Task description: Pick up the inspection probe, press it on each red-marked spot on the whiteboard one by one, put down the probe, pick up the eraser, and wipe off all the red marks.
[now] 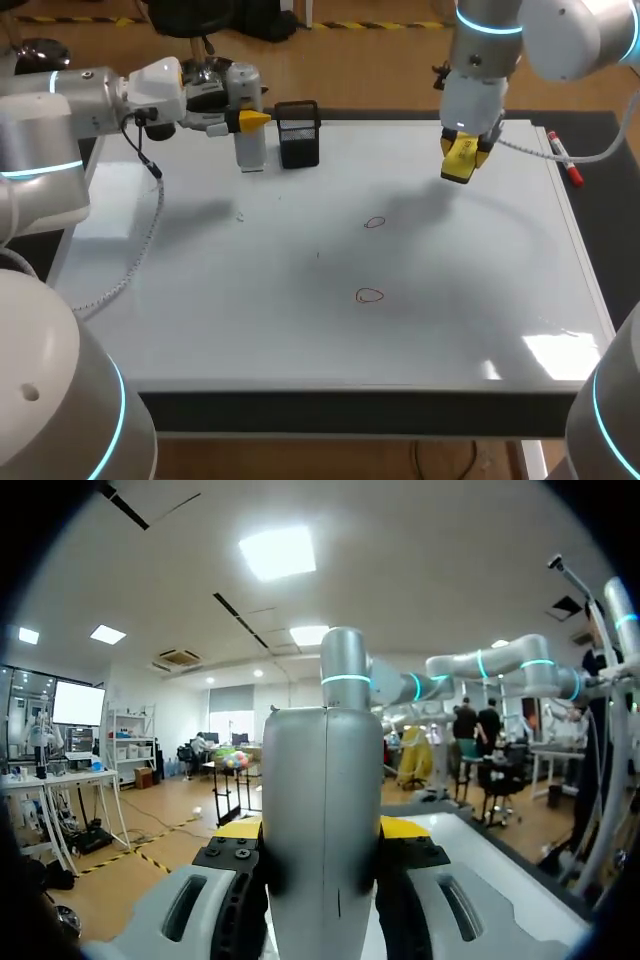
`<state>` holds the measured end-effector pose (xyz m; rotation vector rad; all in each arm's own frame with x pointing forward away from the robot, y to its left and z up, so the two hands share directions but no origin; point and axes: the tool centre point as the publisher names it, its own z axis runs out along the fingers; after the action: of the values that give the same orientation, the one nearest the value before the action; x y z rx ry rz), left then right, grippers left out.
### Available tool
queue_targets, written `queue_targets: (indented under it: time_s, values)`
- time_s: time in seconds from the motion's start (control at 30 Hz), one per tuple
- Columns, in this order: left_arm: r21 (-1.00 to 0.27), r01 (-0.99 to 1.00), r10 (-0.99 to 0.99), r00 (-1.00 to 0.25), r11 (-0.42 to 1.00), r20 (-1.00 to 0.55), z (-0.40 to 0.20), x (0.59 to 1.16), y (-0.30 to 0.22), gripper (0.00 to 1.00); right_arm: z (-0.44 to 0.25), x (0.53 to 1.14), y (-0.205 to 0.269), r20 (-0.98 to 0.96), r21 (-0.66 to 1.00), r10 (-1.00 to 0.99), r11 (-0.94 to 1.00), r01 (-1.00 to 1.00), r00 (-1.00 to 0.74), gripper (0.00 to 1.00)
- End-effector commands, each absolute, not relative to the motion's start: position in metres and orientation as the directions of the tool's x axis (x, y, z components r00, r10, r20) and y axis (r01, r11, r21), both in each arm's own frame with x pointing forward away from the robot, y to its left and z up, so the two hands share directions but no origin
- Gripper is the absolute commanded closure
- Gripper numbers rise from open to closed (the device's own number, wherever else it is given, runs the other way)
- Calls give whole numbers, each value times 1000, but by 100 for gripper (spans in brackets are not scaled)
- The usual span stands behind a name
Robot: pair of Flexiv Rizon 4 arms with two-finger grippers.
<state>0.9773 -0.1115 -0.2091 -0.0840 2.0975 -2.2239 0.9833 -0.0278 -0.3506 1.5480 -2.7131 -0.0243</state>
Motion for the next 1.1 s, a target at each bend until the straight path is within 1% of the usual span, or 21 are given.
queue_targets:
  time_s: [0.03,0.67,1.1]
  values:
    - [-998,19,-64,-998,-64,-14,-210,977,-125,100,-350,983,-28,9,19,-862,507,-862,-507,100]
    - [-997,-11,167,-986,-81,-3,-216,938,-207,100,-350,983,-28,9,19,-862,507,-862,-507,100]
    - [-993,-29,274,-962,-114,-3,-216,922,-245,100,-350,983,-28,9,19,-862,507,-862,-507,100]
